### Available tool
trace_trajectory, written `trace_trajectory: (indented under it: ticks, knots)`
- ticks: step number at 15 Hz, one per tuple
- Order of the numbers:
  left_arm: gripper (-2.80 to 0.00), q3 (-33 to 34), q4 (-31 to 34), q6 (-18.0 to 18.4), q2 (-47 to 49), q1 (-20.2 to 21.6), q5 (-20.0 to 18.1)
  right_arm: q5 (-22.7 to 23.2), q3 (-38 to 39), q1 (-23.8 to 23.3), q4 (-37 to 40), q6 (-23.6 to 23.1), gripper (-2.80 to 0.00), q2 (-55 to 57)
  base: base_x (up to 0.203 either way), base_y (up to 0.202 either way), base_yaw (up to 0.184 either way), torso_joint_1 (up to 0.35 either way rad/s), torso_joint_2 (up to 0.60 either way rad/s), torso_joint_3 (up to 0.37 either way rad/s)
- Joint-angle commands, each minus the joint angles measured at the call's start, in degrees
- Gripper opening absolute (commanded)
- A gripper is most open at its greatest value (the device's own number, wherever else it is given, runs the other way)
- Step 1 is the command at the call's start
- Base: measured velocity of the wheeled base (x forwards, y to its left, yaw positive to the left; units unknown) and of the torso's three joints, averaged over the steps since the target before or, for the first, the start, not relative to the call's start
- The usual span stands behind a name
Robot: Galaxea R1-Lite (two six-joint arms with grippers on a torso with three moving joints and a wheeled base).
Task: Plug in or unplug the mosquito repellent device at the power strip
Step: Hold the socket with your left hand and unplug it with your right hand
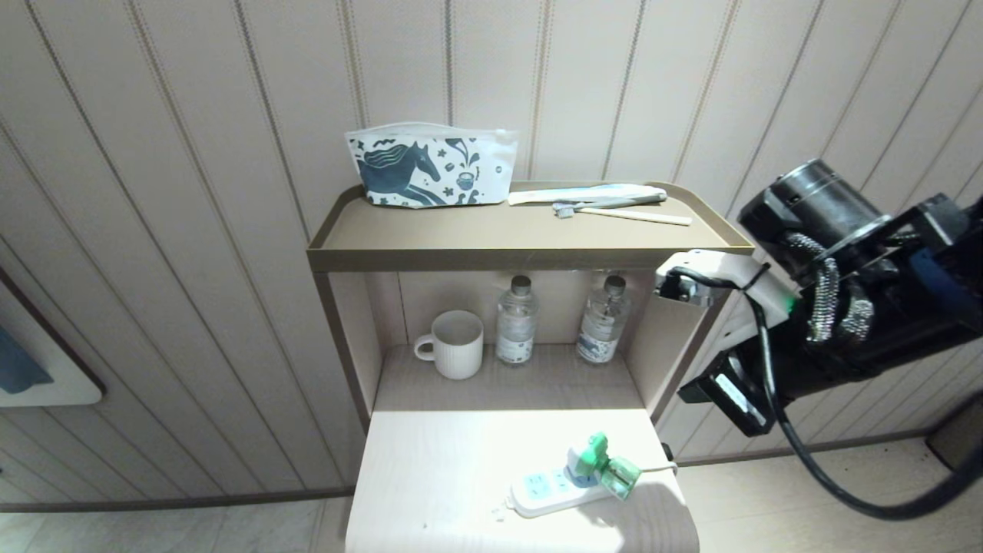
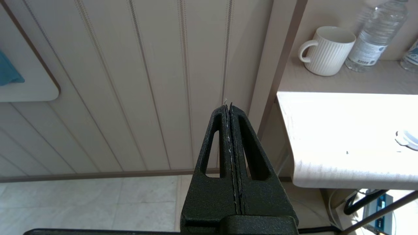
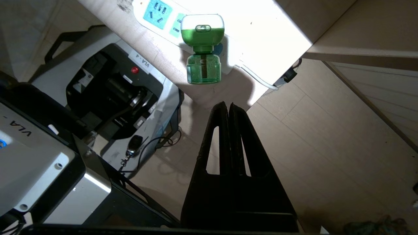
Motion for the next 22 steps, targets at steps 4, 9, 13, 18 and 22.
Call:
trace_trajectory:
  ticks: [4,9,13,18,22]
  knots:
    - [-2.80,0.00,0.01,0.01,0.07,-0.01,-0.02,-0.08,-1.44,-0.10,-1.94,-1.35,-2.80,9.16,0.000,0.000,0.000,0.000,0.00,0.000]
    - [-2.80,0.00,0.10,0.10,0.07,-0.01,-0.11,-0.08,0.52,0.48,-7.89,-3.83,0.00,13.01,0.000,0.000,0.000,0.000,0.00,0.000]
    - [-2.80,0.00,0.10,0.10,0.07,-0.01,-0.11,-0.48,1.13,1.13,-8.30,-5.44,0.00,15.91,0.000,0.000,0.000,0.000,0.00,0.000]
    - [-2.80,0.00,0.10,0.10,0.07,-0.01,-0.11,-0.62,1.18,2.51,-8.56,-6.01,0.00,21.32,0.000,0.000,0.000,0.000,0.00,0.000]
    - [-2.80,0.00,0.10,0.10,0.07,-0.01,-0.11,-0.62,1.59,4.25,-11.07,-6.15,0.00,24.56,0.000,0.000,0.000,0.000,0.00,0.000]
